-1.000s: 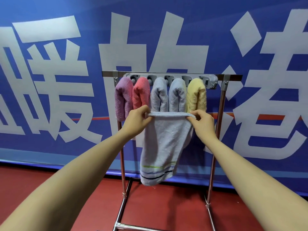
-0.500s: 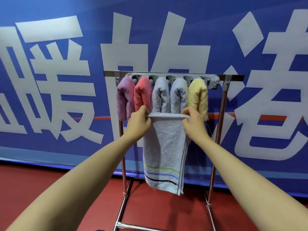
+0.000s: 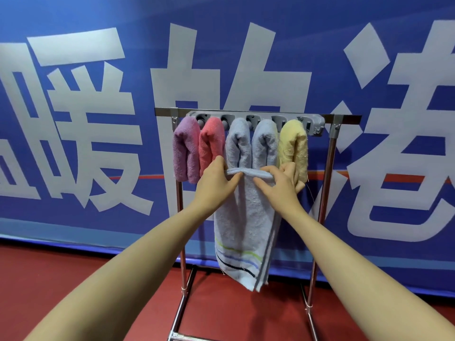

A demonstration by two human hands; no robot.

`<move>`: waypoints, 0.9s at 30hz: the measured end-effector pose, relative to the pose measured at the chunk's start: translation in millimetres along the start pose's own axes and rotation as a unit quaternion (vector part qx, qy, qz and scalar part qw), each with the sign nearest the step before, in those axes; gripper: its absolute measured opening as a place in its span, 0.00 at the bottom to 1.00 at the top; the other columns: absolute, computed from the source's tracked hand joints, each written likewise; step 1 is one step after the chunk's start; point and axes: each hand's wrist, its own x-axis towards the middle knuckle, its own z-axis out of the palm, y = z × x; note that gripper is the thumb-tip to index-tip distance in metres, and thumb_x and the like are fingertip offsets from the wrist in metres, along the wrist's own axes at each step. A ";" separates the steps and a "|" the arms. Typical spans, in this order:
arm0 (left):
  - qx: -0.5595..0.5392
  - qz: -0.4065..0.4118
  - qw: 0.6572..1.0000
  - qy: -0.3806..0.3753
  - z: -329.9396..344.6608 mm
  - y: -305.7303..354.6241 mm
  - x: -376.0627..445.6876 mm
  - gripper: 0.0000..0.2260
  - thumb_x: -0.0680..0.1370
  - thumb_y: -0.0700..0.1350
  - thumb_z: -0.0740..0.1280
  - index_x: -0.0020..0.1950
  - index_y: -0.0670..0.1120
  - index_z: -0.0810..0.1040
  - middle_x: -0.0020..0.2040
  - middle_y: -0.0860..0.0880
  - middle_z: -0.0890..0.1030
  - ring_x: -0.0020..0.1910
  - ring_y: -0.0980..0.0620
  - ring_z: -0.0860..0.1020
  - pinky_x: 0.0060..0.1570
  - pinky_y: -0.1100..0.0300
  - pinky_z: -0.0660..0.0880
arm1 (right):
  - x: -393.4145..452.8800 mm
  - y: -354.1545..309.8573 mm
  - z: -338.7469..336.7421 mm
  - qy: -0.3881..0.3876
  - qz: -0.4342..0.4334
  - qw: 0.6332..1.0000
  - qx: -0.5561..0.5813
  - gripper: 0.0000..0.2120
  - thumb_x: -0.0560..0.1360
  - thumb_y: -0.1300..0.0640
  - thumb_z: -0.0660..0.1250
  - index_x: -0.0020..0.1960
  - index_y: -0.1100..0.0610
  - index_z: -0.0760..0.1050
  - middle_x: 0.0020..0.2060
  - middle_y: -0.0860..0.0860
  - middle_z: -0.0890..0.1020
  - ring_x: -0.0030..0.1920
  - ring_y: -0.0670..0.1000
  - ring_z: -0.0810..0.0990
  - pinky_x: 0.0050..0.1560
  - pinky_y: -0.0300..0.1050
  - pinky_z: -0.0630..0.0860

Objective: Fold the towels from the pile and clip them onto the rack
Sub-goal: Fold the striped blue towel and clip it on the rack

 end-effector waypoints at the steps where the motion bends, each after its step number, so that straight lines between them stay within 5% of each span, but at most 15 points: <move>1: 0.009 0.002 1.000 0.000 0.8 -0.1 0.8 0.16 0.74 0.54 0.67 0.44 0.44 0.66 0.39 0.49 0.73 0.38 0.47 0.72 0.37 0.51 0.70 | 1.4 -0.1 -0.1 -0.006 0.006 1.000 0.015 0.04 0.72 0.48 0.69 0.45 0.46 0.77 0.48 0.47 0.60 0.53 0.47 0.60 0.60 0.48 0.58; 4: 0.065 0.018 0.998 -0.014 5.0 -0.2 4.8 0.16 0.74 0.56 0.67 0.49 0.44 0.68 0.45 0.48 0.74 0.41 0.46 0.74 0.37 0.52 0.71 | 4.7 -2.3 -1.2 -0.051 0.024 0.992 0.114 0.06 0.72 0.51 0.71 0.38 0.45 0.76 0.46 0.47 0.61 0.47 0.43 0.62 0.57 0.35 0.61; 7: 0.115 0.069 0.991 -0.026 10.3 2.0 12.8 0.18 0.75 0.53 0.66 0.58 0.45 0.69 0.53 0.46 0.71 0.44 0.44 0.75 0.37 0.51 0.74 | 4.0 -6.4 0.7 -0.078 0.036 0.977 0.196 0.02 0.73 0.57 0.71 0.42 0.52 0.79 0.43 0.48 0.61 0.43 0.41 0.66 0.46 0.24 0.65; 11: 0.063 0.174 0.974 -0.132 12.6 10.8 18.6 0.14 0.73 0.43 0.62 0.59 0.46 0.74 0.40 0.51 0.73 0.43 0.47 0.74 0.42 0.55 0.68 | 3.5 3.4 7.0 -0.035 0.061 0.977 0.200 0.04 0.73 0.56 0.71 0.46 0.56 0.82 0.48 0.52 0.65 0.45 0.34 0.67 0.44 0.21 0.65; 18: 0.039 0.113 0.962 -0.247 17.4 7.8 16.9 0.14 0.75 0.40 0.62 0.58 0.52 0.74 0.34 0.51 0.74 0.40 0.52 0.73 0.54 0.54 0.60 | -0.1 10.6 -0.5 -0.051 0.020 0.985 0.166 0.08 0.73 0.58 0.71 0.48 0.62 0.82 0.45 0.51 0.63 0.39 0.24 0.63 0.42 0.17 0.61; 22: 0.075 0.137 0.950 -0.270 19.2 3.4 17.6 0.05 0.77 0.45 0.63 0.52 0.50 0.73 0.35 0.52 0.75 0.39 0.51 0.72 0.53 0.54 0.61 | -4.0 13.2 -3.1 -0.070 0.002 0.989 0.133 0.08 0.73 0.56 0.71 0.48 0.60 0.83 0.44 0.51 0.64 0.42 0.26 0.62 0.43 0.17 0.58; 27: 0.187 0.191 0.947 -0.178 22.1 -0.1 13.3 0.07 0.78 0.45 0.61 0.55 0.47 0.73 0.41 0.48 0.81 0.42 0.44 0.76 0.53 0.55 0.61 | -4.6 29.7 5.2 -0.090 0.023 0.990 0.108 0.09 0.76 0.59 0.61 0.46 0.50 0.79 0.47 0.45 0.69 0.55 0.47 0.67 0.59 0.30 0.56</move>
